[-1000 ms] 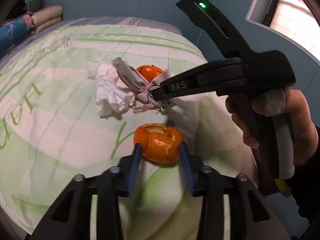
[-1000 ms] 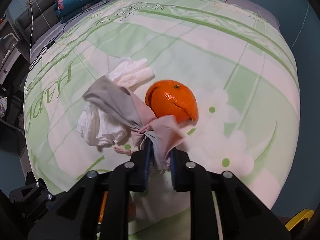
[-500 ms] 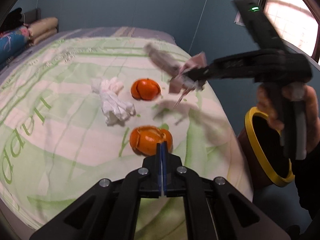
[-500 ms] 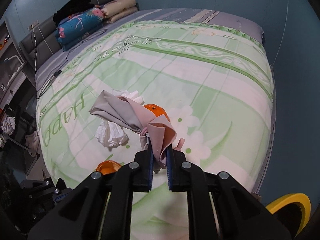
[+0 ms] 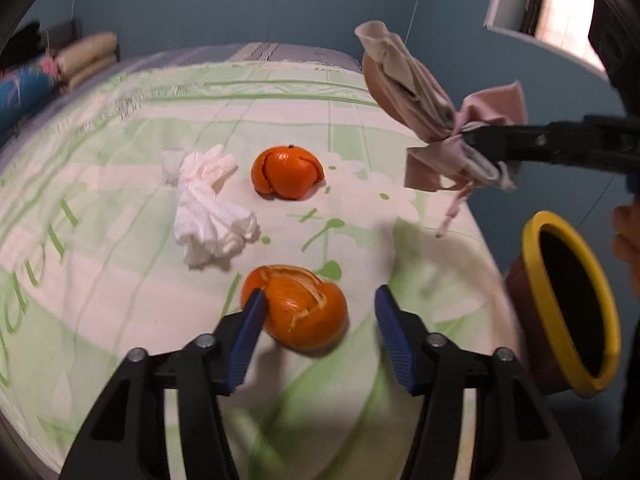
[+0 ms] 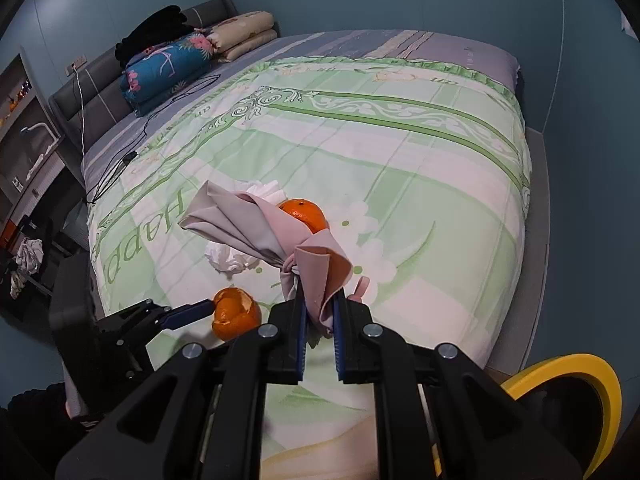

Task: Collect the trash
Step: 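Lift the orange peel and pinkish cloth and carry both over the bin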

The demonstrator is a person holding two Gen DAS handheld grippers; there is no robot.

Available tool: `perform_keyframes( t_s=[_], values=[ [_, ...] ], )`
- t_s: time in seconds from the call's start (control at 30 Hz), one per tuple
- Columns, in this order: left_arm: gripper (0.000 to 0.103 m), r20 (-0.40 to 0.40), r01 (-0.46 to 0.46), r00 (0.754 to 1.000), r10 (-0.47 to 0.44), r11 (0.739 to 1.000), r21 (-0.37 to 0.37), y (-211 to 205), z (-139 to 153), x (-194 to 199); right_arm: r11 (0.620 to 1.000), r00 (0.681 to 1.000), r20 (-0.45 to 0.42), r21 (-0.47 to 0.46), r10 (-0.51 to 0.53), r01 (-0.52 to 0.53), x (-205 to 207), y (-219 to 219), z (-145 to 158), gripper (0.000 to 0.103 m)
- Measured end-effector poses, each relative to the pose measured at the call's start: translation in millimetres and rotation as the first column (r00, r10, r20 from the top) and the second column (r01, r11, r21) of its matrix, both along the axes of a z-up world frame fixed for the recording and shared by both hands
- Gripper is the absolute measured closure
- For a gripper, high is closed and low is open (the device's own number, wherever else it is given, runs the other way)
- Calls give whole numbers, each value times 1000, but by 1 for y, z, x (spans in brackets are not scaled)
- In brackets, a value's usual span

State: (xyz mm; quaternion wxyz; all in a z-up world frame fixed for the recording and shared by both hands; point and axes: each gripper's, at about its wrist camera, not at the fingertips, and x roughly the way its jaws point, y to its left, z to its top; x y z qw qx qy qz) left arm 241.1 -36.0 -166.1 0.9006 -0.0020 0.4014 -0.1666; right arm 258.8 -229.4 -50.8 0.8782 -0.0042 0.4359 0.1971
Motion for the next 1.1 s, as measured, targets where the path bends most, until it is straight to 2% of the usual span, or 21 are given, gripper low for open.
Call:
perform_keyframes(
  t_s=[0.03,0.07,0.17,0.2,0.37,0.43,0.47,0.5,0.6,0.73,0.87,0.93,1.1],
  values=[
    [77,10,-5,1000,5,1000,19,-1,0,0,1000,1000,2,4,-3,3,-1,-2,1,93],
    [78,20,-5,1000,4,999,34,-2,0,1,1000,1000,3,7,-4,4,-2,-3,1,93],
    [89,42,-9,999,6,998,59,0,0,-2,1000,1000,6,17,-9,9,-6,-8,3,93],
    [101,49,-6,999,3,998,64,1,2,-5,1000,1000,10,27,-14,13,-9,-10,4,93],
    [103,67,2,998,-8,997,81,5,9,-12,999,1000,24,41,-15,14,-19,-14,11,93],
    [103,55,12,998,-15,998,54,9,9,-13,999,999,30,41,-14,13,-22,-15,13,93],
    [102,45,20,999,-21,999,39,10,9,-13,999,999,37,39,-14,13,-25,-15,15,93],
    [97,36,24,999,-26,999,30,10,9,-11,999,999,37,39,-14,13,-25,-15,15,93],
    [61,29,21,999,-21,999,31,8,6,-9,999,999,38,51,-15,13,-26,-19,15,93],
    [55,15,8,1000,-9,997,72,1,-4,-2,998,999,32,55,-16,14,-24,-23,12,93],
    [55,31,6,999,-11,992,130,-9,-8,3,998,999,26,64,-20,18,-23,-28,9,93],
    [49,36,2,999,-8,985,173,-16,-10,5,998,999,23,67,-24,22,-24,-29,7,93],
    [49,69,2,997,-23,958,288,-35,-16,8,997,999,23,76,-32,30,-26,-32,8,93]
  ],
)
